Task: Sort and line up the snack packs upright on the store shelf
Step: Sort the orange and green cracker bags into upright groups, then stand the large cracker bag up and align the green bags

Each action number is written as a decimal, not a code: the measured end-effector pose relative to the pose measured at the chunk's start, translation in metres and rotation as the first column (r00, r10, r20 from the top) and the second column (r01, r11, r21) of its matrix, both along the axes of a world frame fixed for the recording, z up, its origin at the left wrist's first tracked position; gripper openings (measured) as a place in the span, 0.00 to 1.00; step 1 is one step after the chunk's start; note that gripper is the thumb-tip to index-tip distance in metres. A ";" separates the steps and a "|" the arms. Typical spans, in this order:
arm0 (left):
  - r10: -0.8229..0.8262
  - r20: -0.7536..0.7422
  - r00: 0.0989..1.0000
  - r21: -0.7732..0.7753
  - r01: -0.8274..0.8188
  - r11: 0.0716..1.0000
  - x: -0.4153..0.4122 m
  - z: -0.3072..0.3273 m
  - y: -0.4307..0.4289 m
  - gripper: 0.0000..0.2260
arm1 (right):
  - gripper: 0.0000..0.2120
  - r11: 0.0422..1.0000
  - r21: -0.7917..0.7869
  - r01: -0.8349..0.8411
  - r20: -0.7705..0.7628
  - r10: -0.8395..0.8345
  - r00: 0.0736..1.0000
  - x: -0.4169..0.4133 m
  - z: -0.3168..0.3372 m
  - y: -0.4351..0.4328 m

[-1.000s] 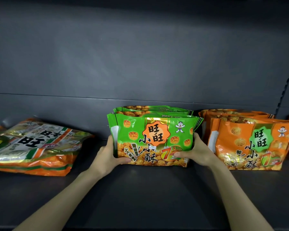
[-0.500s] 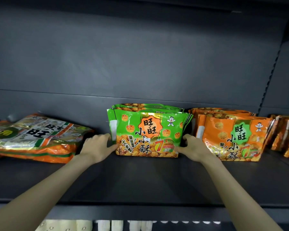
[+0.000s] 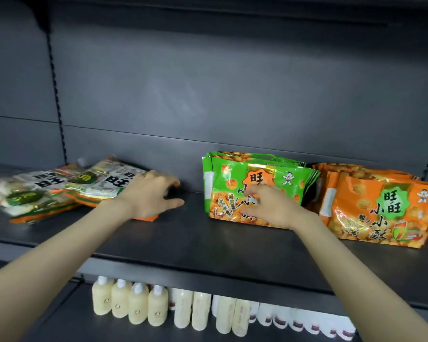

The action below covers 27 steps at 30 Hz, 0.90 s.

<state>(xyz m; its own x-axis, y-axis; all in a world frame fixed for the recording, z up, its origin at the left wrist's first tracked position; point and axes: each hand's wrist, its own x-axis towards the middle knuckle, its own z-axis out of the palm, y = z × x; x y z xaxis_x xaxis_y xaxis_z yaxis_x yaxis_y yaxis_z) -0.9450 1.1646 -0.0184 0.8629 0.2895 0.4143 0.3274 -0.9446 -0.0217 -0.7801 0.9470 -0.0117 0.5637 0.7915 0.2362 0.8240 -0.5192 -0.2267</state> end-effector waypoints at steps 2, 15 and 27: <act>0.014 0.011 1.000 0.029 -0.015 0.999 -0.020 0.010 0.014 0.21 | 0.25 0.999 -0.005 -0.046 0.019 0.046 0.999 -0.014 0.008 0.025; 0.106 -0.031 0.994 -0.046 -0.107 0.993 -0.163 0.012 0.152 0.27 | 0.19 0.990 0.079 -0.113 -0.022 0.115 0.993 -0.126 0.004 0.190; 0.200 0.047 0.979 -0.432 -0.160 0.888 -0.202 -0.020 0.255 0.43 | 0.30 0.981 0.151 0.121 -0.185 -0.092 0.978 -0.157 -0.030 0.259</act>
<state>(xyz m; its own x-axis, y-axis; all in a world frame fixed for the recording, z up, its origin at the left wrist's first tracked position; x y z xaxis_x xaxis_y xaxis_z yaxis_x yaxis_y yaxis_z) -1.1468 1.4200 -0.0380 0.7452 0.6012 0.2884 0.4747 -0.7821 0.4038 -0.9369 1.2060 -0.0412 0.6871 0.6841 0.2449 0.7053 -0.5469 -0.4511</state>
